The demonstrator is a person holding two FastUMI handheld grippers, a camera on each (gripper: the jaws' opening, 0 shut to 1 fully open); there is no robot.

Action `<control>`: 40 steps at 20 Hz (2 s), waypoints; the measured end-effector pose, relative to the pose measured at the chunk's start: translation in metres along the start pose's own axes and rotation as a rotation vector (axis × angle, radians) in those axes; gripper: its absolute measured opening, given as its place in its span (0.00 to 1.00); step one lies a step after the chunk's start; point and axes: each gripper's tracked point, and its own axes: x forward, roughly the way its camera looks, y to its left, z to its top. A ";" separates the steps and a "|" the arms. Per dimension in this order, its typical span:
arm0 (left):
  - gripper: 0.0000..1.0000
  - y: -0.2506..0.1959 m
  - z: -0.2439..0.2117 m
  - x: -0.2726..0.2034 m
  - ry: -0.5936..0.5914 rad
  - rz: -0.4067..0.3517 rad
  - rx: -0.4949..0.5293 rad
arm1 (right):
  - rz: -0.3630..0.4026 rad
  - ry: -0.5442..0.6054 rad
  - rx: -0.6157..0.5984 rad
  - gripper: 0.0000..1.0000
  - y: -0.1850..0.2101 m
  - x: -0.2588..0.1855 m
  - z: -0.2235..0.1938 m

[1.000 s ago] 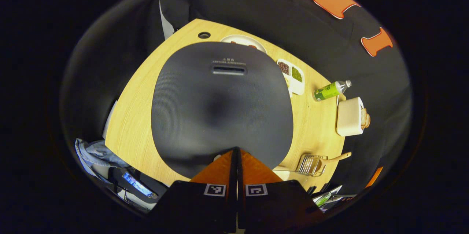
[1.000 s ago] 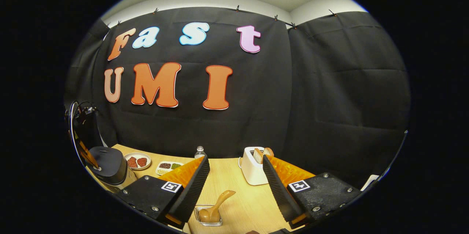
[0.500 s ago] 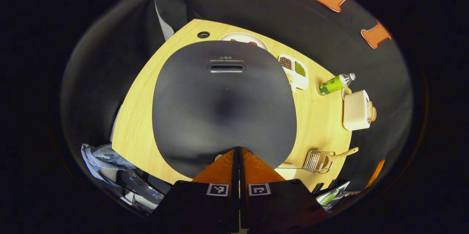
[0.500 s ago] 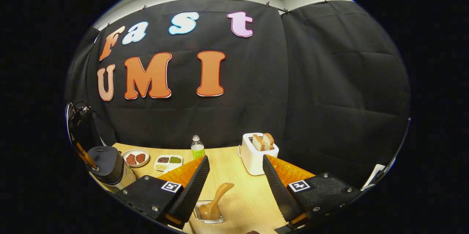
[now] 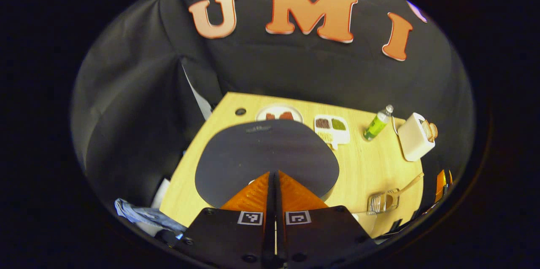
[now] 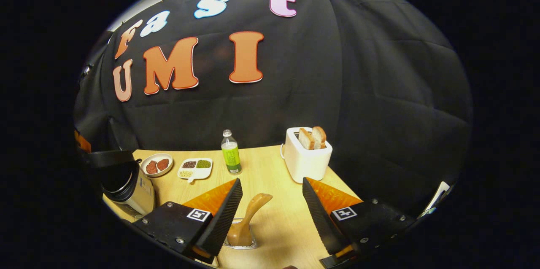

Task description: Close the left gripper, press the button to open the rice cooker; take a wooden spoon from the chopstick holder with the right hand, scoop a spoonful of rice and pour it into the rice cooker, then put the wooden spoon back into the chopstick holder.

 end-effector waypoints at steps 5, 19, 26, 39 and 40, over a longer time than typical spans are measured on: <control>0.21 0.027 0.075 -0.054 -0.345 0.155 0.057 | 0.068 0.086 -0.013 0.89 0.017 0.017 -0.028; 0.82 0.046 0.025 -0.161 -0.525 0.331 0.056 | 0.195 0.417 0.141 0.78 0.049 0.076 -0.116; 0.77 0.046 0.015 -0.167 -0.544 0.323 0.079 | 0.135 0.473 0.195 0.30 0.055 0.088 -0.132; 0.77 0.068 0.019 -0.129 -0.603 0.152 0.066 | 0.004 0.287 0.299 0.11 0.060 0.014 -0.075; 0.83 0.070 0.019 -0.127 -0.607 0.140 0.062 | -0.007 0.261 0.294 0.11 0.058 0.006 -0.066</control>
